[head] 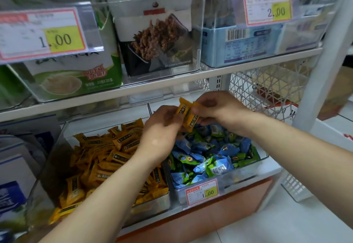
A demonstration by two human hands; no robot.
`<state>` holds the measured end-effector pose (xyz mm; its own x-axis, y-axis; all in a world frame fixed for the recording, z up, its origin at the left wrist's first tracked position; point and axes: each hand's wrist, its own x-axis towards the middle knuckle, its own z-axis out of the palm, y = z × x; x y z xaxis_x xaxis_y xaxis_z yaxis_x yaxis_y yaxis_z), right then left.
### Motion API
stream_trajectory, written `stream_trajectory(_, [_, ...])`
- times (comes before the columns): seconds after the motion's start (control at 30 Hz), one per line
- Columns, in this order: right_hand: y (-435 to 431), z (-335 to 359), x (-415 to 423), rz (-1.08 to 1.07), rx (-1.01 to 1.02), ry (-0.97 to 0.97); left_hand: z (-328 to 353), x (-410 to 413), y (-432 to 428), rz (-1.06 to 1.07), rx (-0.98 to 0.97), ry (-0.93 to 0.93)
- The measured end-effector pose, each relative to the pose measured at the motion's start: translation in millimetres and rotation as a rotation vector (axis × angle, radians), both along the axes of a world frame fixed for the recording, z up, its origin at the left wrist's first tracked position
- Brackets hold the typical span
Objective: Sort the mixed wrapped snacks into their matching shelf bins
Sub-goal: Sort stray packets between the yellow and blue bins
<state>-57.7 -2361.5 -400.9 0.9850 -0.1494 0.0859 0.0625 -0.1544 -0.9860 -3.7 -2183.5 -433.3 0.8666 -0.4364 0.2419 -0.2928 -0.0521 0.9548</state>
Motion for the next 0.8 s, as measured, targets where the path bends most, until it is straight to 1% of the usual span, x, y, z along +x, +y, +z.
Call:
stream_trajectory(0.1, [16, 5, -7, -0.028, 0.065, -0.030, 6, -8, 5, -0.045, -0.074, 0.068])
stream_trajectory(0.23, [34, 8, -17, -0.086, 0.099, -0.038, 13, -18, 12, -0.060, -0.107, 0.144])
stream_trajectory(0.27, [38, 8, -18, -0.103, 0.119, -0.050, 12, -18, 15, -0.078, -0.072, 0.106])
stream_trajectory(0.33, [45, 5, -21, -0.110, 0.185, -0.063, 10, -17, 24, -0.117, 0.046, -0.025])
stream_trajectory(0.4, [48, -1, -22, -0.079, 0.263, -0.057, 9, -12, 35, -0.109, 0.142, -0.106])
stream_trajectory(0.43, [49, -3, -22, -0.073, 0.256, -0.040, 10, -9, 41, -0.090, 0.199, -0.132])
stream_trajectory(0.47, [48, -8, -22, -0.091, 0.160, -0.026, 11, -4, 49, -0.061, 0.267, -0.161])
stream_trajectory(0.57, [33, -19, -20, -0.137, -0.464, -0.044, 15, 13, 77, 0.084, 0.478, -0.259])
stream_trajectory(0.6, [28, -21, -21, -0.118, -0.596, -0.050, 16, 19, 86, 0.137, 0.547, -0.301])
stream_trajectory(0.67, [18, -20, -22, -0.091, -0.738, -0.049, 16, 31, 103, 0.227, 0.700, -0.388])
stream_trajectory(0.7, [12, -19, -22, -0.107, -0.821, -0.063, 15, 38, 109, 0.252, 0.792, -0.400])
stream_trajectory(0.73, [4, -17, -22, -0.138, -0.909, -0.081, 15, 42, 113, 0.265, 0.891, -0.380])
stream_trajectory(0.8, [-16, -13, -24, -0.219, -0.984, -0.103, 14, 45, 117, 0.278, 1.040, -0.315])
